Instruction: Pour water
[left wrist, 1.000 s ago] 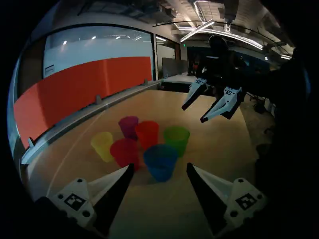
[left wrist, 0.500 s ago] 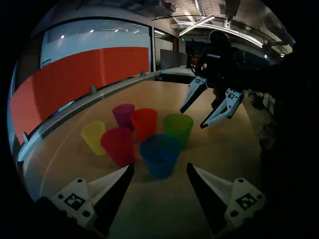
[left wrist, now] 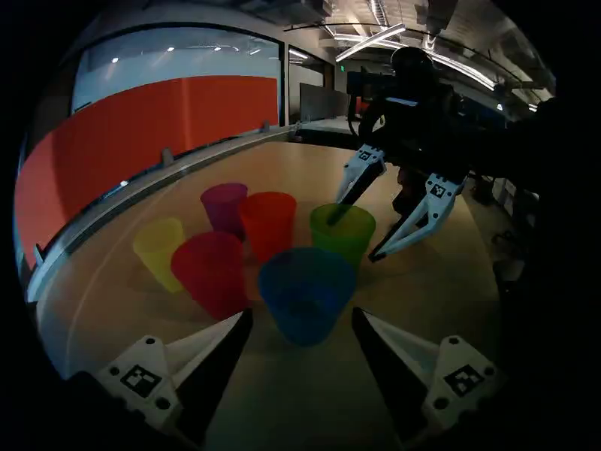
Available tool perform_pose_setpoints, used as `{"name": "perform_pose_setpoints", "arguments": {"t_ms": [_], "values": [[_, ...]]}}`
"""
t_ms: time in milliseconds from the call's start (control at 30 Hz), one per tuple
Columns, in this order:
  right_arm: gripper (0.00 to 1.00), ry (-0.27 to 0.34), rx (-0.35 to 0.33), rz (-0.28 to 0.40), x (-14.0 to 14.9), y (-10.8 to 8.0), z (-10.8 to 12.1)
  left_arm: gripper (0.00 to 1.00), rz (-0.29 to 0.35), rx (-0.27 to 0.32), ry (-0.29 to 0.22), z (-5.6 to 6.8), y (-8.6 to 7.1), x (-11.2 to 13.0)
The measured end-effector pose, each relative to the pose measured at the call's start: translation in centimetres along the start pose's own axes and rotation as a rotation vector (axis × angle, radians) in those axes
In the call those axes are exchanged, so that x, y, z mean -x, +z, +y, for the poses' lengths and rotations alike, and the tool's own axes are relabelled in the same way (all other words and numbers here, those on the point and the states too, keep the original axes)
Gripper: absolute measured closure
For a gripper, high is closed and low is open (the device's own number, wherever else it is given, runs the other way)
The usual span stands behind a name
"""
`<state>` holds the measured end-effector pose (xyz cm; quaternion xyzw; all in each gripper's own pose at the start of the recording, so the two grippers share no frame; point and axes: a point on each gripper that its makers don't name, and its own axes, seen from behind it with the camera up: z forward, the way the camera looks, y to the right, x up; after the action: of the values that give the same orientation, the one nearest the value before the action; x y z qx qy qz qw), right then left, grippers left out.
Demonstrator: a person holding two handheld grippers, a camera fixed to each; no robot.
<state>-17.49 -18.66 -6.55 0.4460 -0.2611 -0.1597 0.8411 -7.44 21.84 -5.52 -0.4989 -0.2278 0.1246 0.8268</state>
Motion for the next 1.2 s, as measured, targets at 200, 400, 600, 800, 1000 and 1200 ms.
{"name": "perform_pose_setpoints", "arguments": {"t_ms": [200,400,600,800,1000,1200], "values": [[0.00,-0.008,-0.014,0.002,-0.4,0.9,-0.1,0.02,-0.004,0.011,-0.003,-0.1,1.0,-0.1],[0.00,-0.006,-0.013,0.014,-0.9,1.6,0.0,0.02,-0.007,0.027,-0.001,0.1,1.6,-0.3],[0.00,0.001,-0.016,0.018,-1.1,1.8,0.1,0.02,-0.017,0.037,0.005,0.3,2.1,-0.5],[0.00,-0.003,-0.019,0.019,-1.2,1.9,0.0,0.02,-0.033,0.035,0.024,0.1,2.5,-0.7],[0.00,-0.009,-0.019,0.020,-1.2,2.1,0.1,0.02,-0.039,0.045,0.036,0.4,2.9,-0.9],[0.06,-0.006,-0.014,0.023,-1.2,2.1,0.2,0.10,-0.065,0.034,0.051,0.4,3.4,-0.5]]}}
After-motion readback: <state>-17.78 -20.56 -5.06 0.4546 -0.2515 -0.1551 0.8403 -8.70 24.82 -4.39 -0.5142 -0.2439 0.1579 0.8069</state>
